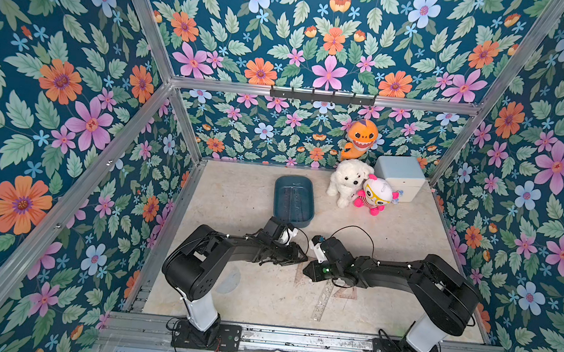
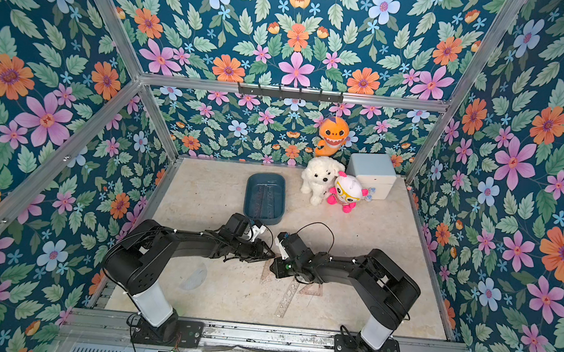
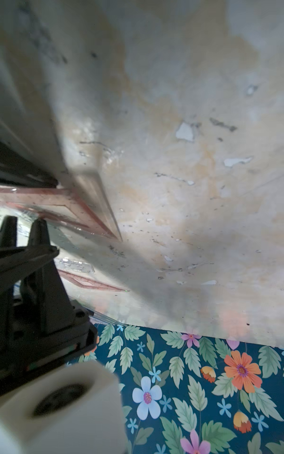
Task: Put the scattered rulers into the storage box
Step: Pick up the ruler from the center of the board.
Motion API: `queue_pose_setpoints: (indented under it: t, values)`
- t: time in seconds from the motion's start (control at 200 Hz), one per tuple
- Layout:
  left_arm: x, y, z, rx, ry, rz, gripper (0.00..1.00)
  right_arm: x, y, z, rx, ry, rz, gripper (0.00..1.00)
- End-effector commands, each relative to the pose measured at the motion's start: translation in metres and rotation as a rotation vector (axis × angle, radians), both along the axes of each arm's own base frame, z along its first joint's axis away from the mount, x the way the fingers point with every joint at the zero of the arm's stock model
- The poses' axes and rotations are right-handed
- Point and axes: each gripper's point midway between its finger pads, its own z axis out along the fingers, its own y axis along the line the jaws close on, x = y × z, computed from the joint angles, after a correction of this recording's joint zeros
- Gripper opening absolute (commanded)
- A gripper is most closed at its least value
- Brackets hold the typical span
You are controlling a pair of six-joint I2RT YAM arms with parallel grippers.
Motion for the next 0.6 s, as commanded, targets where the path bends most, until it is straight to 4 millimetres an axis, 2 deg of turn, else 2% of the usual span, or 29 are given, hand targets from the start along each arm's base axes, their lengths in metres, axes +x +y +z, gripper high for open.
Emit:
queue_pose_setpoints:
  t: [0.0,0.185,0.305,0.395,0.595]
  values:
    - [0.004,0.004,-0.011,0.044,0.015,0.025,0.43,-0.004,-0.003,-0.011,-0.03,0.038,-0.02,0.2]
    - [0.012,0.0,-0.01,0.046,0.007,0.023,0.43,-0.006,0.006,-0.005,-0.006,0.037,-0.005,0.21]
    - [0.018,0.007,-0.011,0.093,-0.006,0.029,0.42,-0.007,0.008,0.011,0.023,0.027,0.0,0.22]
    - [0.019,0.006,-0.009,0.079,-0.01,0.029,0.28,-0.006,0.007,0.016,0.028,0.013,-0.004,0.23]
    - [0.012,0.005,-0.014,0.044,0.013,0.028,0.13,-0.003,0.003,0.001,0.014,0.035,-0.015,0.23]
